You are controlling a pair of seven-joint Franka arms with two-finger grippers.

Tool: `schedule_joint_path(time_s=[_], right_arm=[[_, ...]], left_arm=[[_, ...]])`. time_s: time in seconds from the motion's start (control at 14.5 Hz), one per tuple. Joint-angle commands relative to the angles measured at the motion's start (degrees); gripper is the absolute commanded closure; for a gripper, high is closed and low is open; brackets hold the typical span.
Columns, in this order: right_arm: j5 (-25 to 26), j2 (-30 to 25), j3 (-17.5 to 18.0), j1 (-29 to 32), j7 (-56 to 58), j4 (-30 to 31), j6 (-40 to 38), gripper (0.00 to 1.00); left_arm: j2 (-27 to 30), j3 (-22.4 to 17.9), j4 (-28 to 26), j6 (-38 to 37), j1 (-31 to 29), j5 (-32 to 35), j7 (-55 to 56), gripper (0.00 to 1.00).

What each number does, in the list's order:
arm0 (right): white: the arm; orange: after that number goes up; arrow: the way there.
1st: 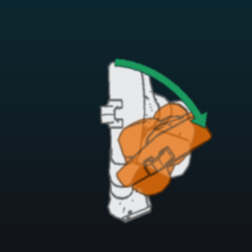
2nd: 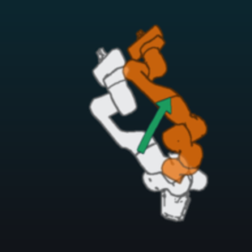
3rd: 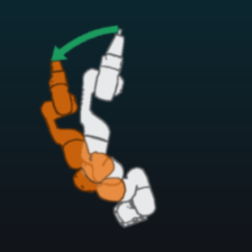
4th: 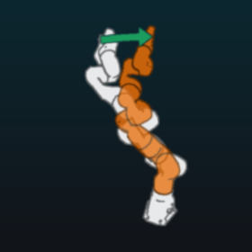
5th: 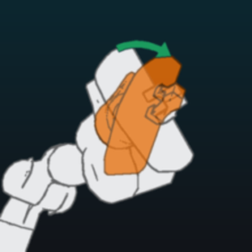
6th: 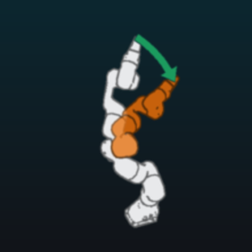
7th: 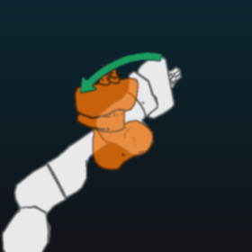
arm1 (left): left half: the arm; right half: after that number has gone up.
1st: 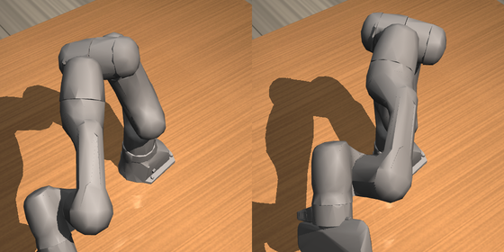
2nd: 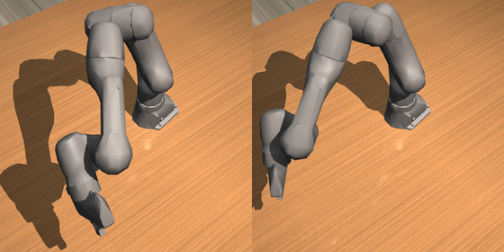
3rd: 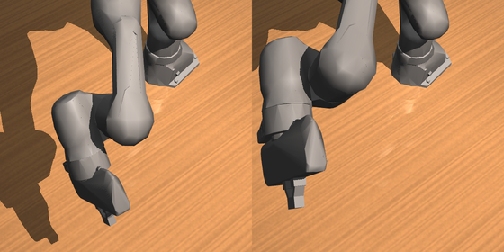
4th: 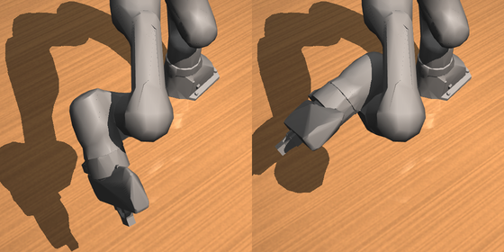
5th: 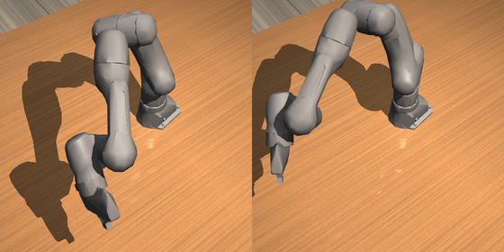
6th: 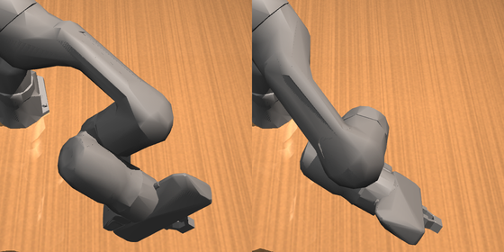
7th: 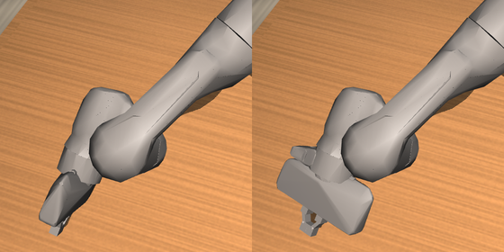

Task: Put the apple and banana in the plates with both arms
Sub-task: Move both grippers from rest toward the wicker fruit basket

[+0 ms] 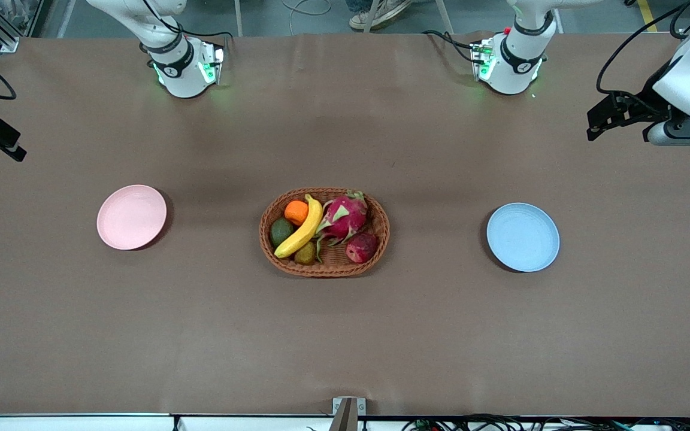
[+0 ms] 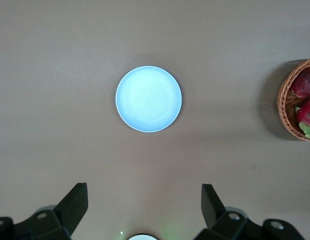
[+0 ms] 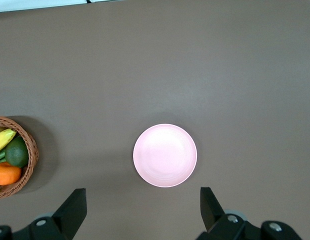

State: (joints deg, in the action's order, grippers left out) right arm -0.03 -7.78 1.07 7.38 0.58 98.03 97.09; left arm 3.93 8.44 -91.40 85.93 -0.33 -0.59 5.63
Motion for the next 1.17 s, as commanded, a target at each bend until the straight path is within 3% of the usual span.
schedule_joint_path(time_s=[0.0, 0.34, 0.55, 0.76, 1.1], right_arm=[[0.38, -0.75, 0.16, -0.09, 0.29, 0.23, -0.59, 0.00], [0.47, -0.31, 0.16, -0.79, 0.47, 0.23, -0.59, 0.00], [0.38, 1.00, 0.16, -1.05, 0.38, 0.23, -0.24, 0.00], [0.29, 4.16, 0.16, -4.30, 0.12, 0.05, 0.12, 0.00], [0.04, 13.47, 0.16, -11.32, -0.66, -1.79, 2.57, 0.00]], left_arm=[[-0.33, 0.26, 1.31, -1.37, -0.29, 0.24, -0.71, 0.00], [-1.29, 0.53, 1.49, -1.29, 0.06, 2.78, -1.06, 0.00], [-4.45, 1.05, 1.49, -0.76, 1.38, 2.08, 0.16, 0.00], [-10.33, 1.06, 1.49, 1.95, 6.64, 1.82, 0.95, 0.00], [-18.68, 1.23, 1.58, 10.82, 16.04, 1.29, 21.21, 0.00]])
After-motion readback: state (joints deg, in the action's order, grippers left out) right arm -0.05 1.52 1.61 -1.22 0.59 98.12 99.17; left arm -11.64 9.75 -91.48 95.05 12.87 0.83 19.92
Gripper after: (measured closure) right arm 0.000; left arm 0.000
